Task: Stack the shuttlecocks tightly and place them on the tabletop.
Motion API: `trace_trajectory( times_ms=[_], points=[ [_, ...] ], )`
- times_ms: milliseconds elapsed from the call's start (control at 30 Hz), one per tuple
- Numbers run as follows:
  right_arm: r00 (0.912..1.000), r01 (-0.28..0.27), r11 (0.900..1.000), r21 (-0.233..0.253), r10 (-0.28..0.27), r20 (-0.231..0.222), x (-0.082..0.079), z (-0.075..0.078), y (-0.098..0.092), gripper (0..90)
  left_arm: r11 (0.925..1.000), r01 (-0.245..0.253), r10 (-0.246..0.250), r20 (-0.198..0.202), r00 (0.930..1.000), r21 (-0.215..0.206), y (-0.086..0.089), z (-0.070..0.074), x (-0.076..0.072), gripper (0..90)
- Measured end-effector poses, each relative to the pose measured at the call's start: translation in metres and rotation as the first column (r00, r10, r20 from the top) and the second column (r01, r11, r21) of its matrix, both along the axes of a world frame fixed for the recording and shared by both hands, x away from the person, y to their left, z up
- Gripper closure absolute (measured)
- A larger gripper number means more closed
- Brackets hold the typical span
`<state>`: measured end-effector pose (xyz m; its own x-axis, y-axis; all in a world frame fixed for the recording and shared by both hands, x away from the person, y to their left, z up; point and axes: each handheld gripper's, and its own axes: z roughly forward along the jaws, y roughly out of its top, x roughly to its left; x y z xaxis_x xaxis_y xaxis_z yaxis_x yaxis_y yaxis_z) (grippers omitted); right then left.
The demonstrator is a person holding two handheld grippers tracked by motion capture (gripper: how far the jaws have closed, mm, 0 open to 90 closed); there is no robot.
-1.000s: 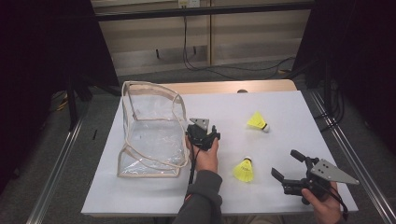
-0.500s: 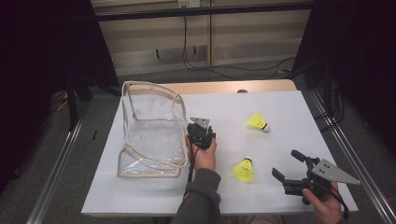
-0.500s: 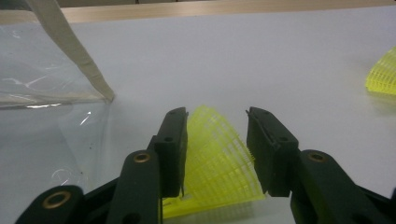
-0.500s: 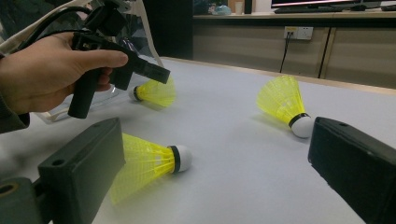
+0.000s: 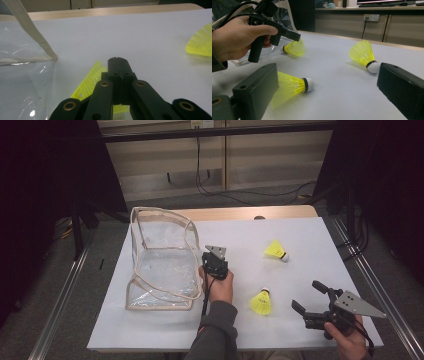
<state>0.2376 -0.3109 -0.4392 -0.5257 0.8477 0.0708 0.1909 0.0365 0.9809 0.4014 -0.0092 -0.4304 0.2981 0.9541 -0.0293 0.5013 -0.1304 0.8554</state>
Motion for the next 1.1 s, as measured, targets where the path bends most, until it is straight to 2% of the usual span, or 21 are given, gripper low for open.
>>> trace_trajectory(
  times_ms=[133, 233, 267, 300, 333, 367, 433, 500, 567, 600, 633, 667, 700, 733, 800, 867, 967, 1000, 1033, 1100],
  points=[
    [1.0000, -0.002, 1.000, 0.001, 0.002, -0.002, 0.000, 0.000, 0.001, 3.3, 0.9999, 0.010, -0.010, 0.011, 0.9999, -0.006, 0.000, 0.003, -0.001, 90.0],
    [1.0000, -0.003, 1.000, 0.004, 0.003, 0.000, 0.000, 0.000, 0.002, 3.2, 0.9997, -0.003, 0.004, 0.018, 0.9998, -0.022, 0.002, 0.004, -0.002, 90.0],
    [1.0000, -0.006, 1.000, -0.001, 0.006, 0.000, 0.000, 0.000, 0.002, 3.2, 0.9998, 0.006, -0.005, 0.019, 0.9998, -0.020, 0.001, 0.003, 0.000, 85.2],
    [1.0000, -0.005, 1.000, -0.002, 0.005, 0.002, 0.000, 0.000, 0.002, 3.3, 0.9999, -0.015, 0.015, 0.041, 0.9990, 0.000, 0.001, 0.004, 0.000, 77.0],
    [1.0000, -0.004, 1.000, -0.002, 0.004, 0.001, 0.000, 0.000, 0.002, 3.2, 0.9999, -0.013, 0.012, 0.051, 0.9986, 0.004, 0.001, 0.004, 0.000, 69.3],
    [1.0000, -0.004, 1.000, -0.002, 0.004, 0.001, 0.000, 0.000, 0.002, 3.2, 0.9999, -0.013, 0.012, 0.051, 0.9986, 0.004, 0.001, 0.004, 0.000, 70.5],
    [1.0000, -0.005, 1.000, 0.002, 0.005, 0.001, 0.000, 0.000, 0.002, 3.2, 0.9998, -0.018, 0.017, 0.070, 0.9974, 0.004, 0.000, 0.004, 0.001, 63.0],
    [1.0000, -0.005, 1.000, 0.004, 0.005, 0.000, 0.000, 0.000, 0.001, 3.2, 0.9995, -0.030, 0.030, 0.061, 0.9977, 0.006, 0.000, 0.003, 0.003, 62.3],
    [1.0000, -0.005, 1.000, 0.003, 0.005, 0.000, 0.000, 0.000, 0.001, 3.2, 0.9988, -0.048, 0.048, 0.055, 0.9973, 0.008, 0.000, 0.002, 0.004, 54.0],
    [1.0000, -0.007, 1.000, 0.000, 0.007, 0.000, 0.000, 0.000, 0.001, 3.3, 0.9969, -0.076, 0.075, 0.048, 0.9960, 0.019, 0.001, 0.001, 0.006, 49.8],
    [1.0000, -0.007, 1.000, 0.000, 0.007, 0.000, 0.000, 0.000, 0.001, 3.3, 0.9960, -0.087, 0.087, 0.039, 0.9955, 0.016, 0.002, -0.001, 0.007, 49.8],
    [1.0000, -0.008, 1.000, -0.006, 0.008, 0.002, 0.000, 0.000, 0.002, 3.3, 0.9957, -0.084, 0.084, 0.002, 0.9965, 0.039, 0.001, -0.004, 0.009, 49.6],
    [1.0000, -0.008, 1.000, -0.006, 0.008, 0.002, 0.000, 0.000, 0.002, 3.3, 0.9957, -0.084, 0.084, 0.002, 0.9965, 0.039, 0.001, -0.004, 0.009, 49.4],
    [1.0000, -0.010, 1.000, -0.003, 0.010, 0.000, 0.001, 0.000, 0.002, 3.3, 0.9958, -0.085, 0.086, -0.039, 0.9955, 0.035, -0.001, -0.009, 0.011, 49.8],
    [0.9999, -0.010, 1.000, -0.008, 0.010, -0.001, 0.001, -0.001, 0.002, 3.2, 0.9941, -0.086, 0.090, -0.058, 0.9943, 0.067, -0.001, -0.012, 0.012, 52.3],
    [0.9999, -0.013, 1.000, -0.006, 0.013, -0.002, 0.001, -0.001, 0.002, 3.2, 0.9942, -0.089, 0.092, -0.062, 0.9938, 0.061, -0.001, -0.012, 0.012, 54.5],
    [0.9999, -0.014, 1.000, 0.000, 0.014, -0.002, 0.000, -0.001, 0.003, 3.2, 0.9944, -0.085, 0.089, -0.061, 0.9942, 0.062, -0.001, -0.012, 0.011, 67.5],
    [0.9999, -0.015, 1.000, -0.002, 0.015, -0.003, 0.000, -0.001, 0.003, 3.3, 0.9945, -0.071, 0.075, -0.060, 0.9953, 0.077, -0.001, -0.011, 0.011, 67.5],
    [0.9999, -0.015, 1.000, -0.004, 0.015, -0.003, 0.001, -0.001, 0.003, 3.2, 0.9951, -0.064, 0.068, -0.054, 0.9962, 0.076, -0.001, -0.009, 0.010, 74.5],
    [0.9999, -0.016, 1.000, -0.002, 0.016, -0.004, 0.001, -0.001, 0.003, 3.3, 0.9949, -0.059, 0.063, -0.051, 0.9967, 0.083, -0.002, -0.009, 0.009, 80.3]
  ],
)
